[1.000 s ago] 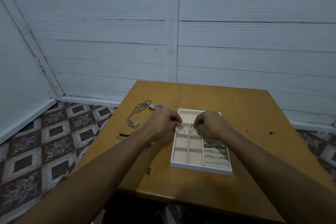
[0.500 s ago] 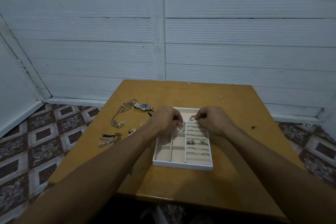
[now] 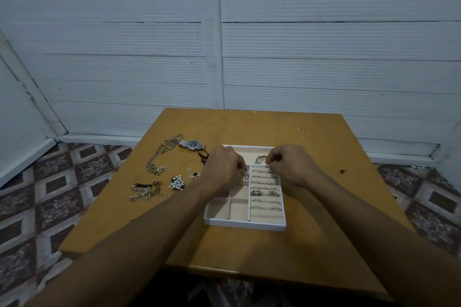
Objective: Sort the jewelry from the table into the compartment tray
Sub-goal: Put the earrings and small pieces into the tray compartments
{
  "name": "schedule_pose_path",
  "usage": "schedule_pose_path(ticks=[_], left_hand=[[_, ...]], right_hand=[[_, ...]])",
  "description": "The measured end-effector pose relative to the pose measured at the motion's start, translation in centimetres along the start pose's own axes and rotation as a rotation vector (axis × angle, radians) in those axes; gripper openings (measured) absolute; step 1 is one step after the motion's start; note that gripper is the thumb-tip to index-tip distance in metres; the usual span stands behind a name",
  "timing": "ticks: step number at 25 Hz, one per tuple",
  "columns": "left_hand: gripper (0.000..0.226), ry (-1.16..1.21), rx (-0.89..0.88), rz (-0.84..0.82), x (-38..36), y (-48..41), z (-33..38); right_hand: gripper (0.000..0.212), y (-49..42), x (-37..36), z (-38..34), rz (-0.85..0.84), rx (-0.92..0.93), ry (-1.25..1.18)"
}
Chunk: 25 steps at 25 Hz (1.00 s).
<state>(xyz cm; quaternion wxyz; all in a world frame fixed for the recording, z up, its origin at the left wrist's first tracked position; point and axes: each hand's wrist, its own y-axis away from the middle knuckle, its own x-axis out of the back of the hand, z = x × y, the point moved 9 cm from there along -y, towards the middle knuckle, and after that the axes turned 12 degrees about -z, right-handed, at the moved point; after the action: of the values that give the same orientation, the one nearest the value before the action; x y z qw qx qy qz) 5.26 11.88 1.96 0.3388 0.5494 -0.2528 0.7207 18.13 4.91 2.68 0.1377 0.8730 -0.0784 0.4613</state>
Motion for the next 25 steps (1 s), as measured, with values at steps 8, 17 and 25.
schedule_pose_path(ticks=[8, 17, 25], left_hand=[[0.021, -0.015, 0.005, 0.069, 0.0, 0.2, -0.5], [0.021, 0.153, 0.037, 0.163, 1.6, 3.6, -4.9], [0.021, 0.145, 0.139, 0.223, 3.4, 10.1, -13.5]], right_hand=[[0.016, 0.2, -0.3, 0.0, -0.003, -0.011, 0.031], [0.023, -0.3, -2.4, -3.8, -0.038, 0.039, -0.006], [0.025, -2.2, -8.5, -12.7, -0.13, 0.164, 0.087]])
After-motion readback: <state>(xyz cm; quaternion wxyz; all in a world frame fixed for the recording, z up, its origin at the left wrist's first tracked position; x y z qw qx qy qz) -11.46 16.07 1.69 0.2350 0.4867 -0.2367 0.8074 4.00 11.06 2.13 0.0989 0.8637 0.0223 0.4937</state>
